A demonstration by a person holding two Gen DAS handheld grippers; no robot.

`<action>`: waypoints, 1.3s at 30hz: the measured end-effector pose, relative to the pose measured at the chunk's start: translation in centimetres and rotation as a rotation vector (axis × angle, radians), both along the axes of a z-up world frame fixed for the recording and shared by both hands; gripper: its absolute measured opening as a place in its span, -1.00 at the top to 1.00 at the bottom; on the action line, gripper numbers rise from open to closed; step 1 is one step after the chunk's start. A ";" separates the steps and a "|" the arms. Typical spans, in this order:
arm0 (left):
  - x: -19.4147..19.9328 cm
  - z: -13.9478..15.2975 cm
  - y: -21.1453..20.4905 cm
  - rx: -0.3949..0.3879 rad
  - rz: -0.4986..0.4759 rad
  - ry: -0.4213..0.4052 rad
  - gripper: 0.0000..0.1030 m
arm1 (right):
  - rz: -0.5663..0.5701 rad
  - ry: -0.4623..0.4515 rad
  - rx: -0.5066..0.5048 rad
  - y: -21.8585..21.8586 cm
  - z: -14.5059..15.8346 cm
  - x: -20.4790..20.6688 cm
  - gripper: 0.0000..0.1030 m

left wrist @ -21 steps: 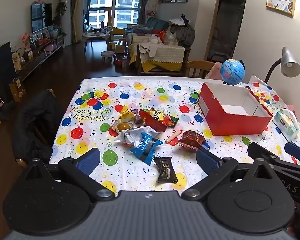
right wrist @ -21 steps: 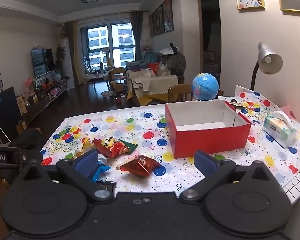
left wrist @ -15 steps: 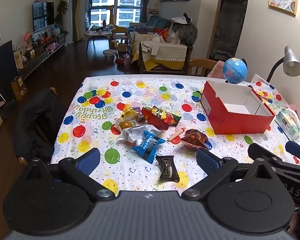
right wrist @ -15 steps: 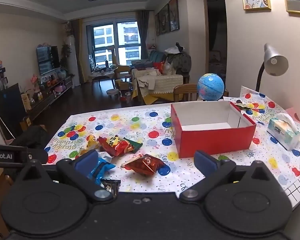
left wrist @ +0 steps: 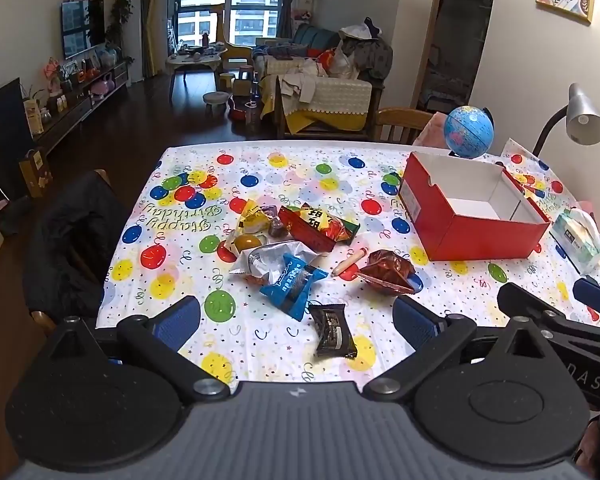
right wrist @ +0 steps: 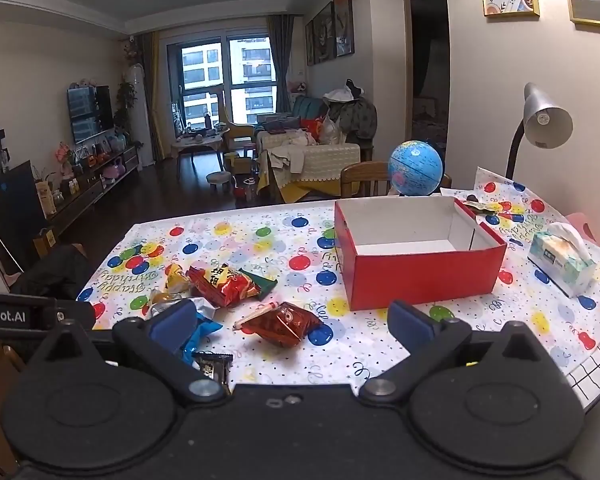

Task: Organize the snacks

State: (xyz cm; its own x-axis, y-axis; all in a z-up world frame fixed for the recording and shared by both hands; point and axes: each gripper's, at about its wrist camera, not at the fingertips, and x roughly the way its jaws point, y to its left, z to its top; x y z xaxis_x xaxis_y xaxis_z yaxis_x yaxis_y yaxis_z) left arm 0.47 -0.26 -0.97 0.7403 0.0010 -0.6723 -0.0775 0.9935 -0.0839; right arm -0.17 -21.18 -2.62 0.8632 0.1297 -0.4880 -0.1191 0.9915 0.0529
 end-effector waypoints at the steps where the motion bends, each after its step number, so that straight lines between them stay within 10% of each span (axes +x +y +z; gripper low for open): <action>1: 0.1 0.0 0.0 0.000 -0.002 0.001 -1.00 | 0.001 -0.001 -0.002 0.1 -0.1 0.0 -0.97; 39: 0.6 0.9 -0.5 0.001 -0.027 -0.011 -1.00 | -0.013 -0.015 -0.008 -0.3 1.1 0.3 -0.97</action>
State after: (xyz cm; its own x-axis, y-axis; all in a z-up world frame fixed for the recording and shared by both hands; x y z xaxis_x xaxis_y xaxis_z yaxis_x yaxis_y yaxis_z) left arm 1.10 -0.74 -0.09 0.7471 -0.0188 -0.6644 -0.0493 0.9953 -0.0836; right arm 0.11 -21.48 -1.50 0.8719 0.1146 -0.4760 -0.1070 0.9933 0.0430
